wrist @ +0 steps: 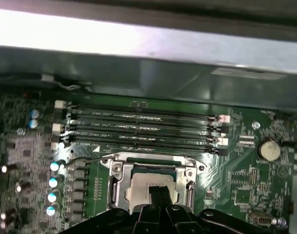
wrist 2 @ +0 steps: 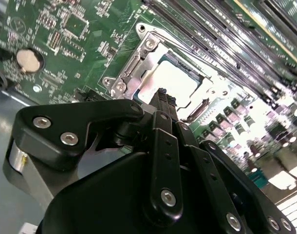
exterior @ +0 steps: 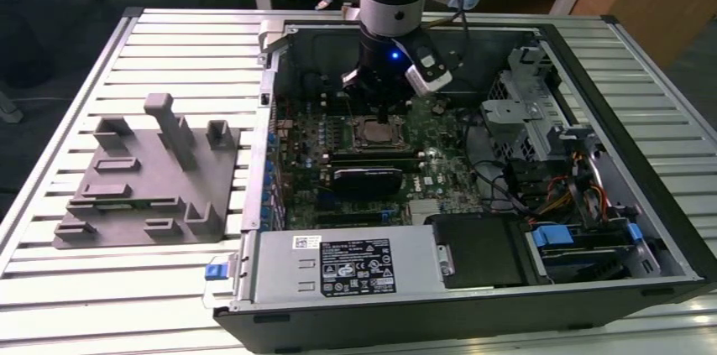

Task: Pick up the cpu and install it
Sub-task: 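Close the cpu cover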

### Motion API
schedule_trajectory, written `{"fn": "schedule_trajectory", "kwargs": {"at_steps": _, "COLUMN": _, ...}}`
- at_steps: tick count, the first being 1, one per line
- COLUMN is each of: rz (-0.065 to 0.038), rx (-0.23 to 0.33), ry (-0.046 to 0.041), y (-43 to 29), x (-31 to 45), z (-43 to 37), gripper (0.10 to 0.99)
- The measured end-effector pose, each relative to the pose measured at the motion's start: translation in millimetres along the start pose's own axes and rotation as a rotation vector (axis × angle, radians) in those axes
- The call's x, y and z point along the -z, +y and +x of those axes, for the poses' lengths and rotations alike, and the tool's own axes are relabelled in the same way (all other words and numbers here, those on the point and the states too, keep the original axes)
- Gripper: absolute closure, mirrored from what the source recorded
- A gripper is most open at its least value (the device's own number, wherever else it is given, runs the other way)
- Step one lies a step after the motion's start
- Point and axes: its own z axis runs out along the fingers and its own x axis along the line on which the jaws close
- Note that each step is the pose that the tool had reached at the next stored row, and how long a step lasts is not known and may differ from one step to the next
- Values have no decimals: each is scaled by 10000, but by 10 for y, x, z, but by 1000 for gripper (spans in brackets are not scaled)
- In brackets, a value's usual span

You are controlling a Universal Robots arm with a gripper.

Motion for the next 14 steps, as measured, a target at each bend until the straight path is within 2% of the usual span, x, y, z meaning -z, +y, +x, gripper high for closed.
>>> {"fn": "schedule_trajectory", "kwargs": {"at_steps": 10, "rz": 8, "rx": 56, "ry": -6, "y": 0, "x": 4, "z": 2, "gripper": 980}}
{"fn": "schedule_trajectory", "kwargs": {"at_steps": 14, "rz": 23, "rx": -263, "ry": -24, "y": 1, "x": 31, "z": 1, "gripper": 980}}
